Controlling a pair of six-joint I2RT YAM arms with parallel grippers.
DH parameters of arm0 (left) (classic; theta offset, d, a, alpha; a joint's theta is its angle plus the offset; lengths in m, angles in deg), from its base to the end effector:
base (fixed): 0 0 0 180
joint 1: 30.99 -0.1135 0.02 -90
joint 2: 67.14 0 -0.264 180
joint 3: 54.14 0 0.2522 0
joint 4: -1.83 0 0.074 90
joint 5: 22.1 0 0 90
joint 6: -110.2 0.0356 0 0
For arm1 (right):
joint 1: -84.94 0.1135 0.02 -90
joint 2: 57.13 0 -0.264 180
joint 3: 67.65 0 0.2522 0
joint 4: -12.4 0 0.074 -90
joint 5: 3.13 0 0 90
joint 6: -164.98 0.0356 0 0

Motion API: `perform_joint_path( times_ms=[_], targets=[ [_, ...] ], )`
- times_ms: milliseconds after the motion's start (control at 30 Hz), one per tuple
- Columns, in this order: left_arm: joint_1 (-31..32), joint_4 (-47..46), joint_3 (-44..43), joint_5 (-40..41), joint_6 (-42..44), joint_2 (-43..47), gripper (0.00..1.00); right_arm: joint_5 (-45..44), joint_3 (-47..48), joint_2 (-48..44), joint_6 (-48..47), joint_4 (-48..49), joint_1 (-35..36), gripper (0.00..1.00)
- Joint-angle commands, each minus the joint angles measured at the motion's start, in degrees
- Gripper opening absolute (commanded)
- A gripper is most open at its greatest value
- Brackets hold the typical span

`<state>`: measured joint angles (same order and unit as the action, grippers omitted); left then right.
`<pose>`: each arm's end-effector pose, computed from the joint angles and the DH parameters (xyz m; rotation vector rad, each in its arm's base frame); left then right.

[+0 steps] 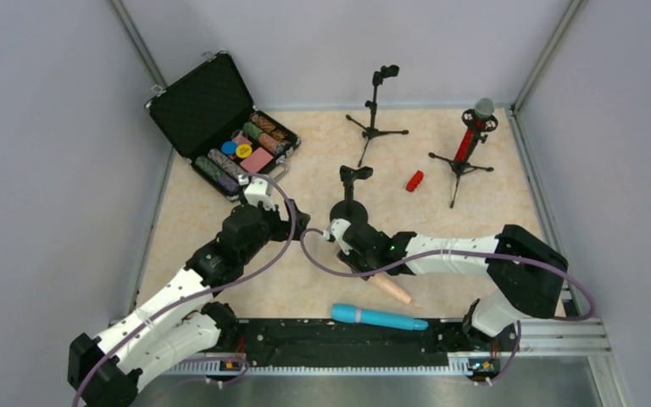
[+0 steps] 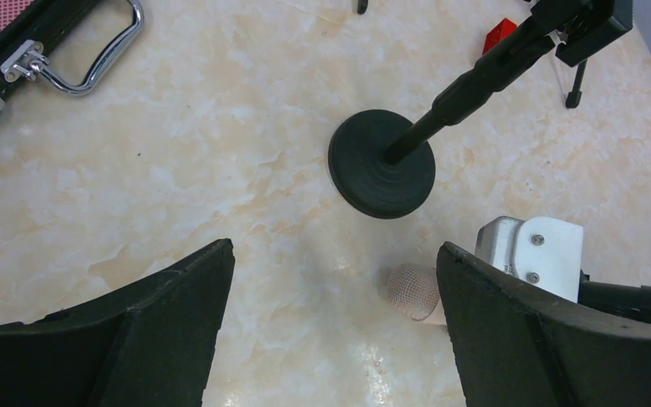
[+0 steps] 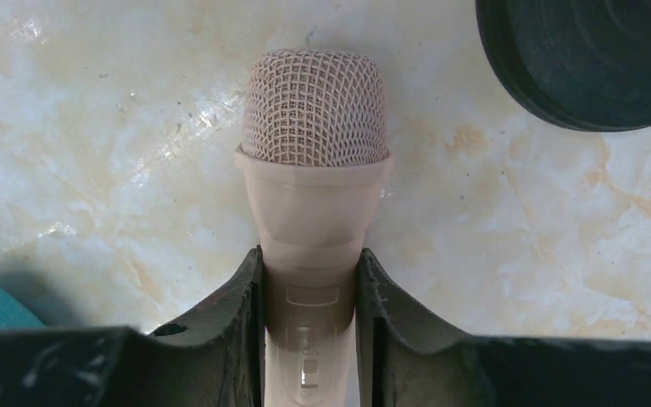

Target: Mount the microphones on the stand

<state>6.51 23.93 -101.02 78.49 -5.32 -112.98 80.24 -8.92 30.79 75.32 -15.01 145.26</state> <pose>0.1547 -0.1104 0.2683 0.0808 1.9703 -0.5506 0.1476 0.2506 0.1630 -1.2457 2.2479 0.2608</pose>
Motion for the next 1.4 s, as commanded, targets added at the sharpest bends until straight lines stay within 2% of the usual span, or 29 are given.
perform_joint_path(
  times_ms=[0,267,467,667,800,867,1100,1367],
  targets=[
    [-0.1,0.0,0.1,1.7,0.7,1.7,0.93,3.2,0.0,-1.6,-0.1,1.8,-1.0,0.00],
    [-0.1,0.5,0.3,2.6,0.1,2.9,0.93,-3.0,0.5,-7.9,-3.0,4.3,-1.0,0.00],
    [-0.1,-1.9,0.7,2.0,-0.6,3.1,0.93,-9.6,-0.6,-17.9,-6.2,8.2,-1.0,0.00],
    [-0.1,-5.5,0.7,-2.7,-1.1,2.6,0.93,-13.9,-2.9,-28.3,-7.4,14.5,-1.0,0.00],
    [-0.1,-10.6,1.5,-8.0,-2.0,2.7,0.93,-13.6,-4.8,-33.5,-6.0,19.8,-1.3,0.00],
    [-0.1,-13.2,1.9,-11.2,-2.5,2.6,0.94,-10.2,-5.2,-35.4,-5.1,21.1,-1.7,0.00],
    [-0.1,-24.5,3.2,-26.2,-5.5,0.5,0.94,-3.7,-5.2,-38.8,1.7,26.8,-2.1,0.00],
    [0.0,-39.4,4.5,-43.6,-9.0,-2.8,0.93,-2.7,-8.0,-41.0,11.5,40.2,-2.5,0.00]
  ],
)
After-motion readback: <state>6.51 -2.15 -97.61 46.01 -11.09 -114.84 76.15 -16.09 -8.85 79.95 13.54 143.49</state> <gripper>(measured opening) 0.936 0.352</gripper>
